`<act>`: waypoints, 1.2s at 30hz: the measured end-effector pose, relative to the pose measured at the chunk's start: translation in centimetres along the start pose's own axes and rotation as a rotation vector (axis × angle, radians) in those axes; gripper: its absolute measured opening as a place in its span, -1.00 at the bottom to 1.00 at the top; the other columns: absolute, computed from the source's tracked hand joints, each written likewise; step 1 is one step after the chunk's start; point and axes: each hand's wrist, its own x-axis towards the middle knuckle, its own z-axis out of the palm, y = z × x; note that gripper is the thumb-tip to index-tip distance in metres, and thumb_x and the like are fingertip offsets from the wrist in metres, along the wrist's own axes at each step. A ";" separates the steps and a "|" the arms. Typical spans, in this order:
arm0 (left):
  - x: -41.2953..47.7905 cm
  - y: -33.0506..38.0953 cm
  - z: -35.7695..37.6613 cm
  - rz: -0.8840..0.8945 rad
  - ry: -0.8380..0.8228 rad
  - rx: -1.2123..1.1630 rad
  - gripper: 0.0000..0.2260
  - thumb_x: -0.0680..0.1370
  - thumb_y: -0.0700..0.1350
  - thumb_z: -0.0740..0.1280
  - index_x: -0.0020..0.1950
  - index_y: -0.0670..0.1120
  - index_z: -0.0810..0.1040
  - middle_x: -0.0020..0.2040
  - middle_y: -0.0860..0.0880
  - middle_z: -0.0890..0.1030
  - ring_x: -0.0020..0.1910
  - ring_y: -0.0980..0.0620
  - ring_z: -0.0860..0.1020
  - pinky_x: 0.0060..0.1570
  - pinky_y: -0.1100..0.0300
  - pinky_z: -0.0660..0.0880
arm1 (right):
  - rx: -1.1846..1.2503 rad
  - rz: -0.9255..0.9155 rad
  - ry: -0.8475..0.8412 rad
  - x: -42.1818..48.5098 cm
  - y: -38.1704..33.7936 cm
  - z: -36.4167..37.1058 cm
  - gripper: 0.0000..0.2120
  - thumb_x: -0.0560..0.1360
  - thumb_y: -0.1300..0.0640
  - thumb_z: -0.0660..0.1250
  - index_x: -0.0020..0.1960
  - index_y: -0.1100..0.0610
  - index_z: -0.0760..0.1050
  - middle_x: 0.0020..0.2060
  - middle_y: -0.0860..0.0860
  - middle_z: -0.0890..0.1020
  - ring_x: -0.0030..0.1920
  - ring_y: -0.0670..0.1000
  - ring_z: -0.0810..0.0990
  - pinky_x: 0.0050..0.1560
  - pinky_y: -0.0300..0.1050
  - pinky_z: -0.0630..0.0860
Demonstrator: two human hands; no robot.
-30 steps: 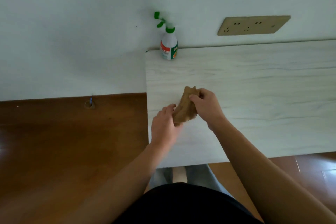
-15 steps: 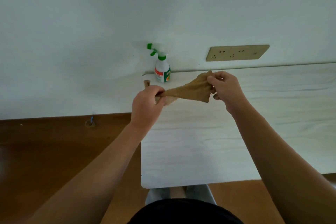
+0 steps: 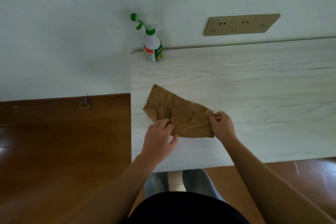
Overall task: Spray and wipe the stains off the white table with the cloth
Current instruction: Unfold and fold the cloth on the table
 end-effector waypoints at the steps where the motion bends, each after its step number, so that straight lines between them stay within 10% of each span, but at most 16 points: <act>1: 0.0 0.2 -0.2 0.000 -0.022 0.000 -0.69 0.59 0.11 0.31 0.24 -0.01 0.61 0.29 0.00 0.59 0.27 0.01 0.54 0.29 0.11 0.52 | 0.024 0.013 0.005 -0.1 0.2 0.0 -0.92 0.58 0.11 0.29 -0.01 0.11 0.52 -0.14 0.03 0.65 -0.17 0.11 0.64 -0.16 0.03 0.61; 5: 0.7 0.4 -1.0 0.057 -0.259 -0.037 -0.59 0.67 0.15 0.17 0.43 0.00 0.50 0.48 0.02 0.47 0.44 0.01 0.44 0.46 0.06 0.41 | 0.230 0.016 -0.012 -1.1 -1.6 -0.4 -0.91 0.58 0.13 0.31 0.03 0.12 0.55 -0.14 0.09 0.70 -0.17 0.15 0.69 -0.19 0.15 0.69; 13: 0.5 -4.0 -4.8 -0.426 -0.086 -0.122 -0.73 0.68 0.04 0.19 0.30 -0.02 0.53 0.13 0.07 0.58 0.05 0.11 0.58 0.04 0.21 0.57 | 0.422 -0.285 -0.279 -4.0 -11.6 4.1 -0.93 0.60 0.19 0.33 0.07 0.13 0.56 -0.11 0.12 0.67 -0.33 0.10 0.70 -0.32 -0.04 0.65; 21: 1.3 -6.1 -5.6 -0.704 0.030 -0.218 -0.71 0.70 0.00 0.16 0.32 -0.04 0.55 0.13 0.03 0.63 -0.01 0.16 0.51 -0.13 0.29 0.38 | 0.044 -0.248 -0.238 -1.7 -8.2 6.3 -0.90 0.56 0.15 0.33 0.04 0.05 0.60 -0.12 -0.04 0.70 -0.30 -0.05 0.71 -0.14 0.03 0.69; 30: 8.7 -7.5 -5.1 -0.351 0.019 -0.049 -0.62 0.63 0.01 0.30 0.42 -0.07 0.44 0.26 -0.02 0.58 0.16 0.02 0.58 0.03 0.16 0.60 | -0.146 -0.119 -0.109 2.0 -7.7 7.0 -0.77 0.50 -0.03 0.43 0.10 -0.01 0.49 -0.13 -0.11 0.66 -0.13 -0.05 0.63 -0.16 -0.14 0.52; 36: 14.8 -8.2 -5.7 -0.158 -0.312 0.152 -0.53 0.58 0.00 0.35 0.47 -0.04 0.38 0.29 -0.09 0.48 0.20 -0.08 0.51 0.03 0.05 0.54 | -0.220 -0.188 -0.086 3.9 -9.1 8.2 -0.86 0.49 0.13 0.35 0.02 -0.04 0.49 -0.20 -0.11 0.61 -0.15 -0.03 0.58 -0.15 -0.08 0.55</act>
